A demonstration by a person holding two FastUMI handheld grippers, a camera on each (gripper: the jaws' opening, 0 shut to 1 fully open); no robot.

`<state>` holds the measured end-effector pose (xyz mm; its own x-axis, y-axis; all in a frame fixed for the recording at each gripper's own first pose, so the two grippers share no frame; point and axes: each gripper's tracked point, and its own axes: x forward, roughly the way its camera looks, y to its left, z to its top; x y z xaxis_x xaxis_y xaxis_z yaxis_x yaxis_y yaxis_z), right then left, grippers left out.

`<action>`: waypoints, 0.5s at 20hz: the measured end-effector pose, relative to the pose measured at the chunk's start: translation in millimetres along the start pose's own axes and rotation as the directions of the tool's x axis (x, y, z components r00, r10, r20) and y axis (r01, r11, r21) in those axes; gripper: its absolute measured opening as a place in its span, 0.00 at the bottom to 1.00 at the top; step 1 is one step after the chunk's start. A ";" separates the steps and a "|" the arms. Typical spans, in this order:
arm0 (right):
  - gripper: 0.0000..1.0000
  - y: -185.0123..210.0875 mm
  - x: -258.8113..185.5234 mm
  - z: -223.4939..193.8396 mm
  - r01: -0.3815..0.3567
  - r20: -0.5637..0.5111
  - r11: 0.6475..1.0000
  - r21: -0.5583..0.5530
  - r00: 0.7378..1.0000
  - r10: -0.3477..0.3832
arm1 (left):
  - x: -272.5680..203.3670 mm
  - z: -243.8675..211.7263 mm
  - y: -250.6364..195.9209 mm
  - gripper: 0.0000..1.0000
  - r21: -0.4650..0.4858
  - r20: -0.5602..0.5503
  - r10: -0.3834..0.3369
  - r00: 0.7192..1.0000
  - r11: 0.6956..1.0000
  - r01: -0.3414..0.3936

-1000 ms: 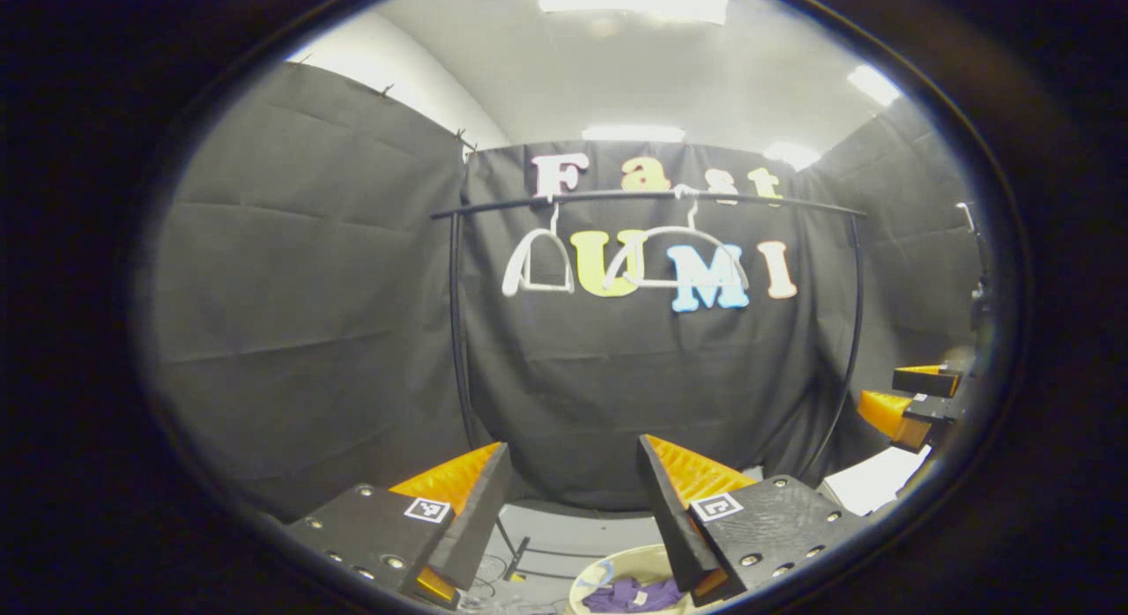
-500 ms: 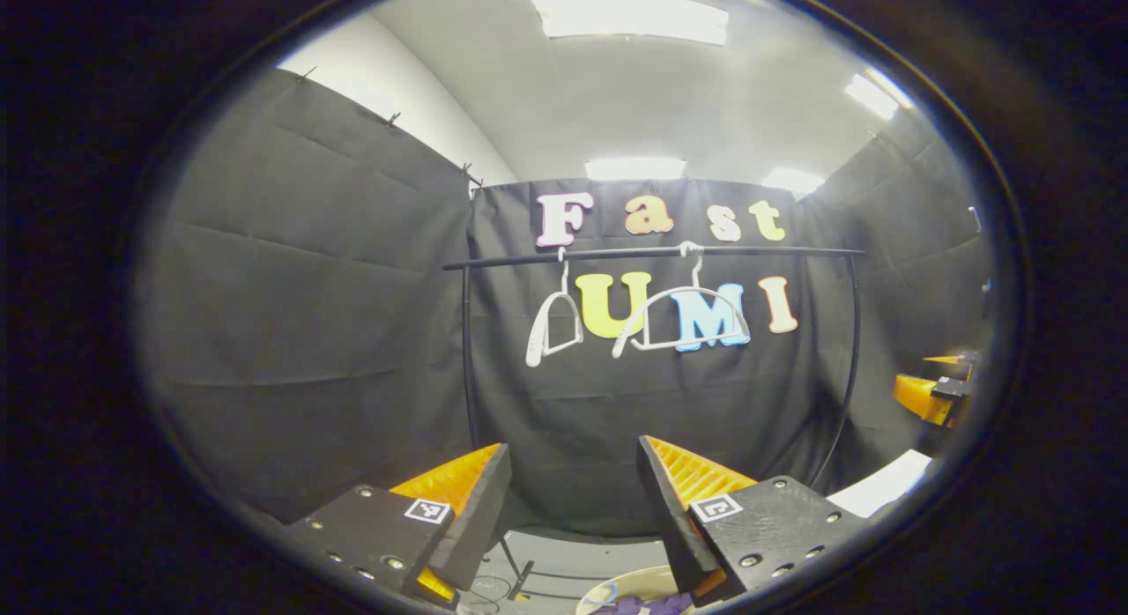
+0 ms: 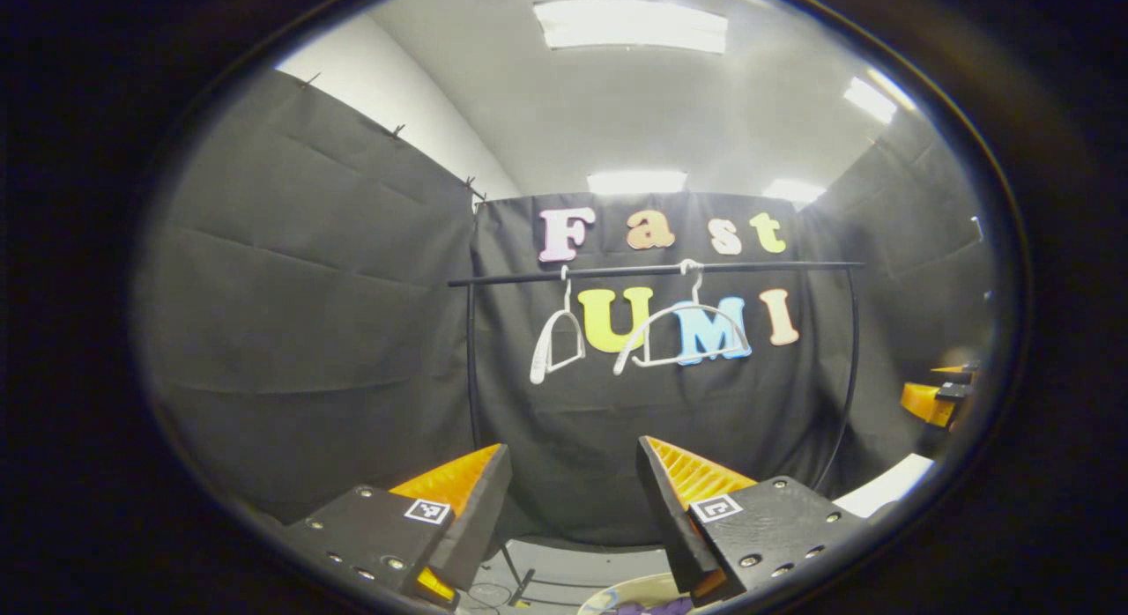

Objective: Grasp the clothes on the hanger with both hands and then place them into the laundry hamper below.

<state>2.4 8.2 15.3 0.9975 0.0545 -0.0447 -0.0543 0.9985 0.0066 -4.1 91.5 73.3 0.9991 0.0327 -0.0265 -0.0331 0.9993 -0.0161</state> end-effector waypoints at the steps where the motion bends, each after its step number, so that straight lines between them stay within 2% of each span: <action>1: 0.95 2.8 -0.7 -0.3 -0.004 -0.003 1.000 0.005 1.000 0.004 | -1.6 -1.1 1.1 0.89 -0.001 -0.004 0.003 1.000 1.000 -0.003; 3: 0.95 6.1 -2.0 0.5 -0.012 -0.002 1.000 0.014 1.000 0.012 | -3.6 -1.6 3.0 0.89 -0.001 -0.004 0.007 1.000 1.000 -0.007; 4: 0.95 5.6 -1.7 0.7 -0.012 -0.001 1.000 0.014 1.000 0.012 | -4.0 -0.4 3.6 0.83 -0.002 0.001 0.009 1.000 1.000 -0.009; 10: 0.95 1.7 -2.8 7.7 0.004 0.011 1.000 0.014 1.000 -0.004 | -2.2 3.6 5.2 0.83 0.005 0.015 0.015 1.000 1.000 -0.015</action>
<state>0.0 9.8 23.1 0.9982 0.0501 -0.0342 -0.0494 0.9986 0.0205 -6.4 96.6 76.9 0.9988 0.0482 -0.0113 -0.0483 0.9988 -0.0109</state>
